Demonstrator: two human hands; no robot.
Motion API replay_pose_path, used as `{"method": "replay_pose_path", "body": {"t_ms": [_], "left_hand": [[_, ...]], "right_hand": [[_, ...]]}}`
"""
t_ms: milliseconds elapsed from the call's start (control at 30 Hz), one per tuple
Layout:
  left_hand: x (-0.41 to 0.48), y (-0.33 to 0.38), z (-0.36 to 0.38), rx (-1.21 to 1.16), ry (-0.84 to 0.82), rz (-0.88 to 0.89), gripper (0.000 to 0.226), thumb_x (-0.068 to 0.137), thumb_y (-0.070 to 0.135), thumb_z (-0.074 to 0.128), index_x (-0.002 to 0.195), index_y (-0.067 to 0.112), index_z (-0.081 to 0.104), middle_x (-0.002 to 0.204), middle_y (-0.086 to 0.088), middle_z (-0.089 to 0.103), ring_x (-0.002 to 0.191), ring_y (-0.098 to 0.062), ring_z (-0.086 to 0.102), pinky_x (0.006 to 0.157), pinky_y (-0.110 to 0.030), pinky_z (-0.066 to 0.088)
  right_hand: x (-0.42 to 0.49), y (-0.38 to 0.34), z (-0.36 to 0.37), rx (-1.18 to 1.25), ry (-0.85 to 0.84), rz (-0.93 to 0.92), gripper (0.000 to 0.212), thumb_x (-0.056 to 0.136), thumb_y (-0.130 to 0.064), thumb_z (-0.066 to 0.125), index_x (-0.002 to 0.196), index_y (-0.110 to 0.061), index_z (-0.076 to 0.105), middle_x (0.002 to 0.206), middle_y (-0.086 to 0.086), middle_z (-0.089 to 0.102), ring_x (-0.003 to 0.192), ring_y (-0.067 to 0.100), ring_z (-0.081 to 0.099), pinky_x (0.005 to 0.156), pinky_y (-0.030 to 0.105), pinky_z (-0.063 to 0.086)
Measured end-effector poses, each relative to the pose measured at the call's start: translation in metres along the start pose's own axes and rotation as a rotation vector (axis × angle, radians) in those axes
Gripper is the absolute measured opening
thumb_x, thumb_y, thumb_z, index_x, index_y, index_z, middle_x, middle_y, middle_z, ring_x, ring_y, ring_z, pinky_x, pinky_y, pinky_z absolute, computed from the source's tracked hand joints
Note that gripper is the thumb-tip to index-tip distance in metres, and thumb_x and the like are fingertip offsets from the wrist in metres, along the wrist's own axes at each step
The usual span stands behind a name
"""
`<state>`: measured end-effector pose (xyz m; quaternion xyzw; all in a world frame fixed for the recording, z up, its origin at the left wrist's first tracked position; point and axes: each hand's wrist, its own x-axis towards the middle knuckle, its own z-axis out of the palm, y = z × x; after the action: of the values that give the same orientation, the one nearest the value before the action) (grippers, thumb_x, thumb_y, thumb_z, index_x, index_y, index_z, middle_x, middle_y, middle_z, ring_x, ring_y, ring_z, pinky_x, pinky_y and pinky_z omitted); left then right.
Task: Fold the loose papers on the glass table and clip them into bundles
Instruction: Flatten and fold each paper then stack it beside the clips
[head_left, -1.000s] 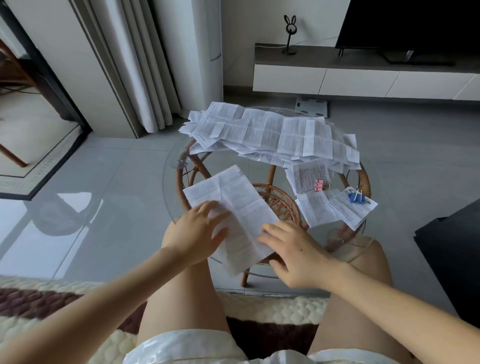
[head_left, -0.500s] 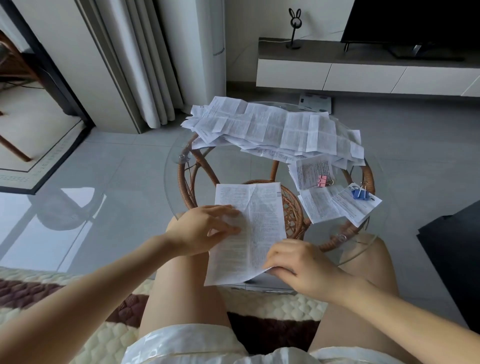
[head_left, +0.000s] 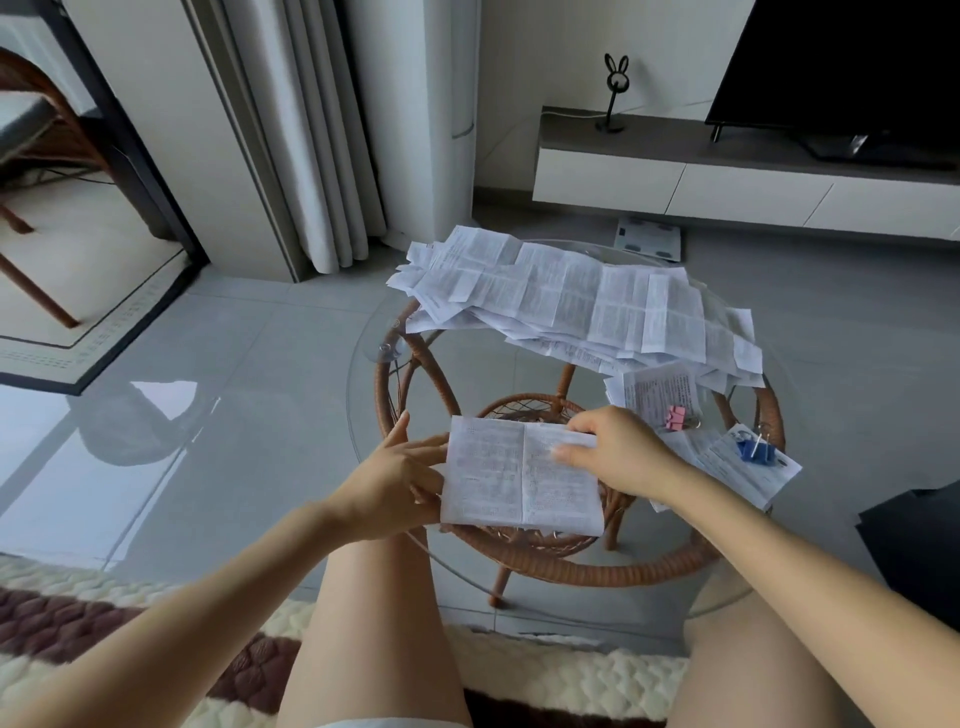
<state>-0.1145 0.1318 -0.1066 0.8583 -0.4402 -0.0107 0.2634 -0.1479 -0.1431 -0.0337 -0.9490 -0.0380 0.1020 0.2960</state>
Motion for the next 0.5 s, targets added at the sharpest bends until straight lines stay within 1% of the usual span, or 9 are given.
{"method": "replay_pose_path", "body": {"t_ms": [133,200,267,300,333,367,400,433,500], "left_hand": [[0.0,0.003,-0.003,-0.035,0.016,-0.036,0.021,0.077,0.045,0.058,0.073,0.031,0.073,0.133,0.016,0.055,0.14,0.002,0.023,0.113,-0.058,-0.001],[-0.001,0.008,-0.007,-0.048,0.039,-0.049,0.015,0.074,0.04,0.06,0.075,0.033,0.074,0.129,0.014,0.059,0.138,-0.002,0.031,0.113,-0.057,0.003],[0.001,0.015,-0.008,-0.016,0.115,-0.106,0.006,0.069,0.026,0.069,0.071,0.03,0.074,0.114,0.009,0.069,0.126,-0.006,0.049,0.112,-0.055,0.015],[0.004,0.021,-0.009,0.017,0.192,-0.202,0.01,0.065,0.017,0.074,0.068,0.027,0.074,0.102,0.007,0.072,0.113,-0.009,0.059,0.109,-0.052,0.029],[0.008,0.028,-0.011,0.047,0.278,-0.341,0.016,0.064,0.007,0.076,0.067,0.022,0.073,0.091,0.005,0.073,0.097,-0.013,0.066,0.098,-0.045,0.045],[0.012,0.035,-0.014,0.07,0.374,-0.476,0.018,0.065,0.001,0.076,0.067,0.019,0.073,0.083,0.003,0.072,0.082,-0.015,0.067,0.081,-0.036,0.053],[0.017,0.042,-0.015,0.091,0.458,-0.533,0.017,0.067,-0.001,0.075,0.069,0.016,0.072,0.079,0.003,0.071,0.073,-0.014,0.064,0.068,-0.028,0.053],[0.022,0.05,-0.016,0.118,0.501,-0.506,0.015,0.07,0.0,0.074,0.072,0.014,0.071,0.08,0.002,0.069,0.07,-0.012,0.061,0.064,-0.025,0.05],[0.033,0.067,-0.011,0.15,0.471,-0.318,0.01,0.078,0.003,0.068,0.081,0.012,0.072,0.087,0.0,0.07,0.077,-0.014,0.063,0.07,-0.027,0.054]], "right_hand": [[0.017,-0.008,0.005,-0.176,-0.06,0.028,0.04,0.084,-0.025,0.066,0.056,-0.013,0.039,0.056,0.0,0.036,0.051,0.011,0.032,0.048,0.024,0.022],[0.018,-0.011,0.008,-0.241,-0.056,0.032,0.043,0.085,-0.023,0.064,0.055,-0.014,0.034,0.055,-0.001,0.032,0.05,0.01,0.028,0.047,0.022,0.019],[0.019,-0.014,0.011,-0.29,-0.046,0.026,0.043,0.085,-0.023,0.062,0.055,-0.015,0.032,0.055,-0.001,0.03,0.05,0.01,0.027,0.047,0.021,0.018],[0.019,-0.015,0.011,-0.306,-0.042,0.023,0.043,0.085,-0.023,0.061,0.055,-0.014,0.032,0.055,-0.001,0.03,0.051,0.01,0.027,0.047,0.021,0.018],[0.02,-0.015,0.011,-0.317,-0.041,0.018,0.042,0.086,-0.023,0.061,0.056,-0.014,0.033,0.056,-0.001,0.031,0.052,0.01,0.028,0.047,0.021,0.018],[0.02,-0.016,0.011,-0.327,-0.045,0.013,0.04,0.086,-0.023,0.06,0.056,-0.013,0.035,0.057,0.0,0.033,0.053,0.011,0.03,0.048,0.021,0.018],[0.021,-0.016,0.011,-0.336,-0.052,0.007,0.036,0.086,-0.023,0.06,0.058,-0.012,0.039,0.058,0.001,0.036,0.054,0.013,0.032,0.048,0.02,0.019],[0.022,-0.016,0.011,-0.342,-0.06,0.003,0.031,0.086,-0.022,0.059,0.061,-0.011,0.045,0.06,0.003,0.04,0.056,0.014,0.036,0.048,0.02,0.02],[0.023,-0.017,0.01,-0.345,-0.072,0.001,0.023,0.086,-0.022,0.058,0.068,-0.007,0.057,0.065,0.004,0.048,0.059,0.013,0.041,0.049,0.02,0.023]]}}
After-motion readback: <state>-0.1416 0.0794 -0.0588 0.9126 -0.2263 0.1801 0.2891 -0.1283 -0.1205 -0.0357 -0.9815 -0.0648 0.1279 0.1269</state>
